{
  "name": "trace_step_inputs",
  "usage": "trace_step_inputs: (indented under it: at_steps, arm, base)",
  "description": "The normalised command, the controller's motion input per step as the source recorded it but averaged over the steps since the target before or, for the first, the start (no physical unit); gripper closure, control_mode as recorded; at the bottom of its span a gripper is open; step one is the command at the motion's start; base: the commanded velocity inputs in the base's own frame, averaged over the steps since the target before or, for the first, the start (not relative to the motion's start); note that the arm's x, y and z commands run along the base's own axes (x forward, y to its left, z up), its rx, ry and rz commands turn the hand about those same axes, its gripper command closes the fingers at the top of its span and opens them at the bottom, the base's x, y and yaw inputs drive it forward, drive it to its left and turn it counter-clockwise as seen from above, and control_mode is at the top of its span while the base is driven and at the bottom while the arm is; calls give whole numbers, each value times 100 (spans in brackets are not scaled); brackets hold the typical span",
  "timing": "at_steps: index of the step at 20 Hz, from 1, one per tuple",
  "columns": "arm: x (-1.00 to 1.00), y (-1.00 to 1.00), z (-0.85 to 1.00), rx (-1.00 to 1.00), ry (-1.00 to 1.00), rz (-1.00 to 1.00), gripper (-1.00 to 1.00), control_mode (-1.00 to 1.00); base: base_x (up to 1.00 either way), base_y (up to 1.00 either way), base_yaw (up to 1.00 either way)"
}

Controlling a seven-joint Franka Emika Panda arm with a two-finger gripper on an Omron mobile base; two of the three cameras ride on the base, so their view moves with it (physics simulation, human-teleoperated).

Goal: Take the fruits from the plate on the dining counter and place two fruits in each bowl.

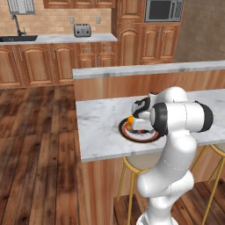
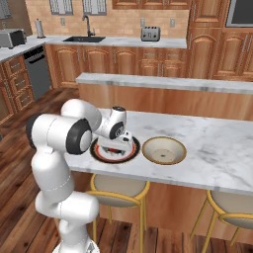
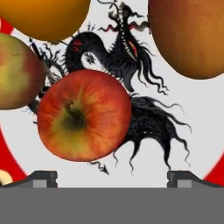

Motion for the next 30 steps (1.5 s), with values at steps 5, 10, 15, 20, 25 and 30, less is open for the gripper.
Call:
trace_step_inputs:
  at_steps: [5,10,15,20,25,30]
  arm:
    - [3,0,-25,0,0,0,-100,-100]
    - [1,0,-22,0,0,0,-100,-100]
    - [0,0,-16,0,0,0,-100,-100]
    - [7,0,-1,0,0,0,-100,-100]
    - [37,2,4,0,0,0,-100,-100]
    - [12,0,0,0,2,0,-100,-100]
  base:
    - [0,0,0]
    - [0,0,0]
    - [0,0,0]
    - [0,0,0]
    - [0,0,0]
    - [0,0,0]
